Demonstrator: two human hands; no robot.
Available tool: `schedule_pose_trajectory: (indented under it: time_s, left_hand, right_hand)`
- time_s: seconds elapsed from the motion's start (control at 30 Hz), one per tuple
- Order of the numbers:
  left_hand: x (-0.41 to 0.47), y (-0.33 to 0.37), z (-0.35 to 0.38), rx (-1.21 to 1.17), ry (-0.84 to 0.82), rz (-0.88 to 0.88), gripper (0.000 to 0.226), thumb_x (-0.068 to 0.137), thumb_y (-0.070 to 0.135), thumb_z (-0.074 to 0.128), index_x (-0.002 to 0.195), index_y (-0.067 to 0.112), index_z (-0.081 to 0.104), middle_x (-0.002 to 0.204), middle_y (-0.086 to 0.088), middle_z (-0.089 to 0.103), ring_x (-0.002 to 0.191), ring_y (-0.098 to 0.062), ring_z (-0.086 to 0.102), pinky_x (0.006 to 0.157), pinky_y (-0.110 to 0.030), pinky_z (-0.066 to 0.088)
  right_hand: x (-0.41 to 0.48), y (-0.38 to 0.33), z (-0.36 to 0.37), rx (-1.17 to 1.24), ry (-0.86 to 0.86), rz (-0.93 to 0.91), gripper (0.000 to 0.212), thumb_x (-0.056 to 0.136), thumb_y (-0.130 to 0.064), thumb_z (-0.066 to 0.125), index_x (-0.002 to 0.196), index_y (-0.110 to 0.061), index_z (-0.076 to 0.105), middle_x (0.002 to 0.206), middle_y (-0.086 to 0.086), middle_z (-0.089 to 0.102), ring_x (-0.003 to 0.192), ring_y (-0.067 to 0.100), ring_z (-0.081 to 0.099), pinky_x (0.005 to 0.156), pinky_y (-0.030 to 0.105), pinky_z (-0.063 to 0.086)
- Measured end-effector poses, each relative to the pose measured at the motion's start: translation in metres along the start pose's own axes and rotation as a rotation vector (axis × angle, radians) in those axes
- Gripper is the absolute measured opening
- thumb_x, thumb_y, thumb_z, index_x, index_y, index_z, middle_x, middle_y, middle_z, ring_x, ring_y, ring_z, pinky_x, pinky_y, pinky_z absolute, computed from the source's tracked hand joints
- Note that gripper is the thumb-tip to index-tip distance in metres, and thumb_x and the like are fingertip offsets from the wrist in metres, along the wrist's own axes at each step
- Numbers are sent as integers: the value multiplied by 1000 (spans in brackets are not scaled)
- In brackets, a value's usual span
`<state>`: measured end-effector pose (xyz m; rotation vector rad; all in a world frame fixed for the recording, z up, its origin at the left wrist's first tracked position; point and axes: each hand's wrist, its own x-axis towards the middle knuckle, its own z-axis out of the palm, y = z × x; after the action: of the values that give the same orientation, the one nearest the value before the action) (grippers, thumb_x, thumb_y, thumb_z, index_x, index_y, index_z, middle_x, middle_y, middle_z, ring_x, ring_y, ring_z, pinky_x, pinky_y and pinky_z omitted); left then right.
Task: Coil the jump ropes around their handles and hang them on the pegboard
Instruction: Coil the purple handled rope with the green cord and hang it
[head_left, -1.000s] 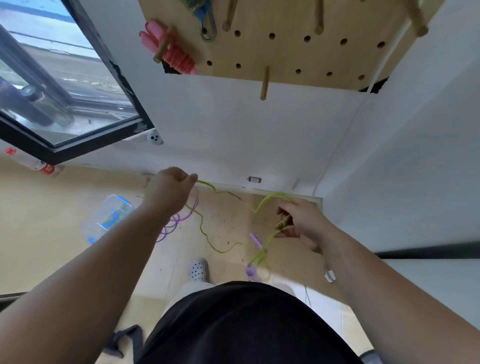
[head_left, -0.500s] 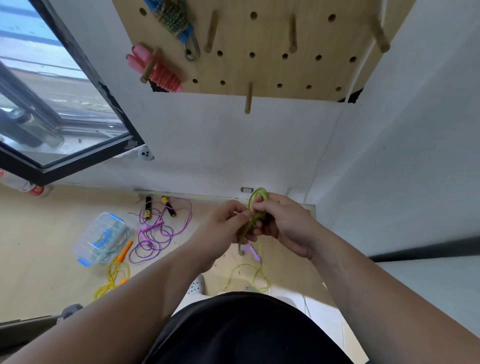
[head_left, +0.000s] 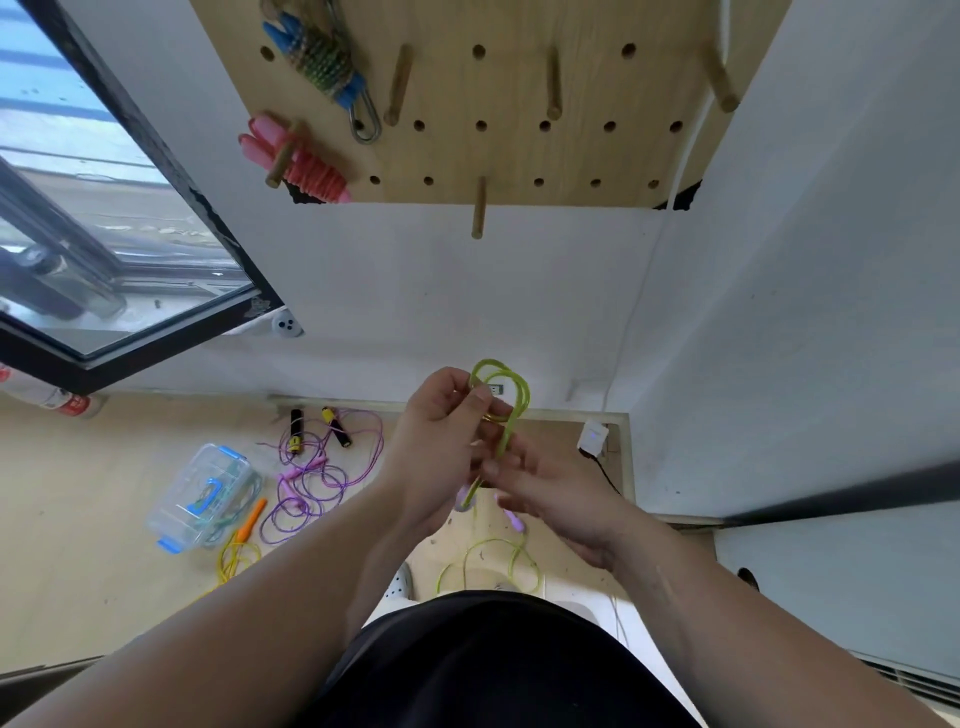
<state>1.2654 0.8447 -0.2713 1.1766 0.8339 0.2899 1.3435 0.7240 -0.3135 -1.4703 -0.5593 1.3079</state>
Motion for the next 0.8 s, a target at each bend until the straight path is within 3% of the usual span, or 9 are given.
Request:
schedule_pose_trajectory:
  time_s: [0.03,0.1,0.2,0.33,0.43,0.5,0.57,0.67,0.8]
  left_hand:
    - [0,1,1,-3,13,8,10,105,7,49,98,5,54,84,-11,67,70,-29,68,63,-42,57]
    - [3,3,-2,43,47,42,11,105,2,45,100,6,54,83,-11,66,72,-31,72,69,-42,60]
    - [7,6,-10,137,126,63,18,104,-3,41,104,9,54,82,-15,68,76,-34,75,75,-42,63]
    - [2,11,-11,3,90,-9,14,103,-4,43,108,7,51,92,-23,67,81,-39,75,69,-36,61]
    - [-4,12,-1,-132,20,-36,15,103,-4,44,107,10,49,87,-18,68,83,-36,75,69,-39,62]
    - [-3,16,2,-161,9,-15,18,103,-6,43,104,10,48,80,-15,71,84,-36,76,71,-38,63]
    - [0,19,-1,-149,31,8,20,102,-8,41,101,11,46,79,-16,72,85,-38,76,73,-38,63]
    - [10,21,-17,120,113,43,19,103,-4,44,97,14,45,89,-19,73,81,-33,77,72,-39,63]
    - [19,15,-40,811,124,176,20,103,8,49,100,28,52,79,-5,74,72,-15,73,75,-46,63]
  right_hand:
    - [-3,-1,3,-105,-26,-8,20,102,-25,60,117,-16,69,110,-3,73,91,-4,65,85,19,47]
    - [-8,0,4,-191,39,10,28,107,-20,47,101,-10,72,94,3,76,80,2,64,81,21,44]
    - [-11,-1,-4,-150,126,38,27,108,-23,44,102,-13,69,95,9,75,100,22,69,95,33,50]
    - [-11,-10,-6,-312,94,-31,34,97,-35,63,131,-35,59,127,-12,59,114,-10,52,94,11,41]
    - [-7,-14,1,-592,96,-87,20,97,-38,64,116,-33,65,119,-9,61,86,-28,47,74,-3,32]
    - [-5,-6,2,-723,70,-74,20,102,-37,57,106,-23,70,109,-7,65,84,-22,49,74,3,34]
    - [-7,3,-1,-680,61,20,30,106,-39,46,105,-19,68,98,-7,71,79,-4,56,73,22,44]
    - [-13,12,-19,-644,162,81,32,108,-43,38,93,-26,61,72,-6,70,74,16,64,80,36,52]
    - [-24,2,-34,-717,215,-2,30,102,-52,37,83,-32,50,58,-16,56,57,6,51,66,39,50]
